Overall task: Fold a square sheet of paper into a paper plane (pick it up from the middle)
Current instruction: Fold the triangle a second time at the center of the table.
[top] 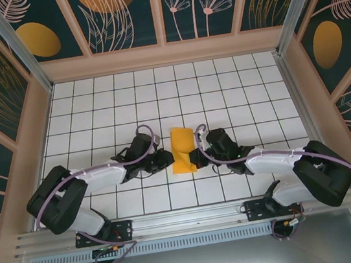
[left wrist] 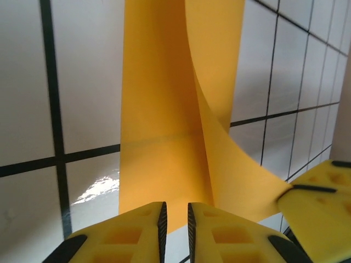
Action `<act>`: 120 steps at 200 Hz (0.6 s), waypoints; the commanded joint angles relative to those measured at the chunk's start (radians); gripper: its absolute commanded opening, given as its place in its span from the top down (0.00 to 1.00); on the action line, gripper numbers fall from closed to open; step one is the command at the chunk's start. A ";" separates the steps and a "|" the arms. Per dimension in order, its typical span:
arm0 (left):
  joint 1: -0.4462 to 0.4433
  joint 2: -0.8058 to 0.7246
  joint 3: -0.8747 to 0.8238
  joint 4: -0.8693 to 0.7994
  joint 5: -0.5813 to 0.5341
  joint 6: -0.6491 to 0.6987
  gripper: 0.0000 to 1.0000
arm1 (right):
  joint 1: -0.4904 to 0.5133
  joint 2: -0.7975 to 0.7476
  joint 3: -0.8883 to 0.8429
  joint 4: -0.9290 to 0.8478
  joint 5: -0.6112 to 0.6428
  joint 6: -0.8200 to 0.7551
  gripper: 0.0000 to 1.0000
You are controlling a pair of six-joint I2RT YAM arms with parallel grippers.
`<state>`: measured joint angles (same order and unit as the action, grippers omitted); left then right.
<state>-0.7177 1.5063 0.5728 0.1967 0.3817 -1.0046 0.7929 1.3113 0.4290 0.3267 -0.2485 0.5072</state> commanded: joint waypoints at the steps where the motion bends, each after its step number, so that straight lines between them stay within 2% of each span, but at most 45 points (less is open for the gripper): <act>1: -0.023 0.037 0.049 0.008 0.001 -0.006 0.81 | -0.029 0.025 -0.010 0.049 -0.062 0.015 1.00; 45: -0.049 0.065 0.071 0.008 -0.004 -0.008 0.78 | -0.063 0.072 -0.034 0.111 -0.087 0.087 1.00; 99: -0.065 0.126 0.082 -0.046 -0.019 0.000 0.80 | -0.065 0.080 -0.037 0.127 -0.077 0.111 1.00; 120: -0.065 0.127 0.094 -0.112 -0.076 0.029 0.82 | -0.066 0.079 -0.029 0.117 -0.074 0.108 1.00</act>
<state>-0.7784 1.6249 0.6346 0.1707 0.3695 -1.0035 0.7326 1.3842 0.3943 0.4160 -0.3153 0.6037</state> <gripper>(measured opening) 0.186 0.051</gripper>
